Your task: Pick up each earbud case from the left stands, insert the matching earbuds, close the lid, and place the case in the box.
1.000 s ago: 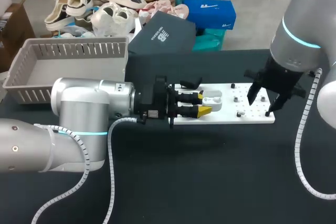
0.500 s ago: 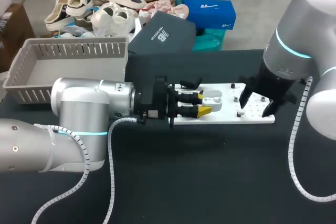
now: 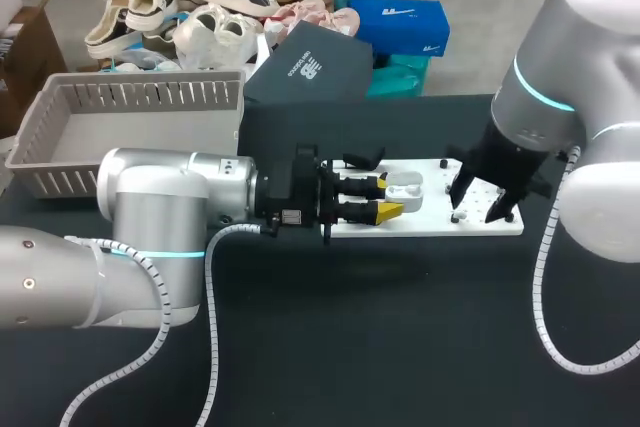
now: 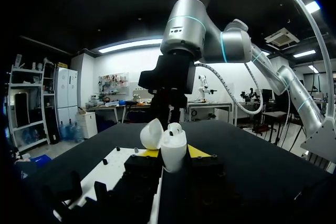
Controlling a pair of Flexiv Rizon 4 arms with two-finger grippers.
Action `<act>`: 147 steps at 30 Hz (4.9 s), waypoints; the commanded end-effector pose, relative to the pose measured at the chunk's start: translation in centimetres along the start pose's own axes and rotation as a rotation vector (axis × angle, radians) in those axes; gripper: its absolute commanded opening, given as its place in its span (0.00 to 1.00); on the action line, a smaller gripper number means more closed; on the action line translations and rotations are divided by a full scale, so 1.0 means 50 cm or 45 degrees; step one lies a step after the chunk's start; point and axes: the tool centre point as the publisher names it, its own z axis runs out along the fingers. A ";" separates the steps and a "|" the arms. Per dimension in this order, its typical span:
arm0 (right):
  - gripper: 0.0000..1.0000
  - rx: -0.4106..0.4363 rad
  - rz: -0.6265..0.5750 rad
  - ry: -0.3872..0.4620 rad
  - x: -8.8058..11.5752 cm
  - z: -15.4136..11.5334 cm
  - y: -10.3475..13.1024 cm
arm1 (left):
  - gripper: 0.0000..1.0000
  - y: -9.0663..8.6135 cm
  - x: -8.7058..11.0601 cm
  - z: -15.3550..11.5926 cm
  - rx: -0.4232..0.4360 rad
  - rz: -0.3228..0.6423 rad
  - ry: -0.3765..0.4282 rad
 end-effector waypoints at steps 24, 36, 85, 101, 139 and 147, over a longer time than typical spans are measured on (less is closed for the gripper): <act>0.44 -0.011 0.004 0.064 -0.017 0.053 0.024 | 0.00 -0.001 0.001 0.000 -0.004 0.001 -0.001; 0.39 -0.028 0.059 0.084 -0.026 0.061 0.011 | 0.00 -0.001 0.001 0.000 -0.004 0.001 -0.001; 0.00 -0.079 0.040 0.105 -0.020 0.019 0.017 | 0.00 -0.001 0.001 0.000 -0.004 0.001 -0.001; 0.00 -0.032 -0.032 -0.103 -0.008 -0.193 -0.006 | 0.00 -0.001 0.001 0.000 -0.004 0.001 -0.001; 0.00 0.002 -0.816 0.382 0.108 -0.228 0.194 | 0.00 -0.001 0.001 0.000 -0.004 0.001 -0.001; 0.00 -0.017 -0.825 0.380 0.113 -0.214 0.190 | 0.00 -0.001 0.001 0.000 -0.004 0.001 -0.001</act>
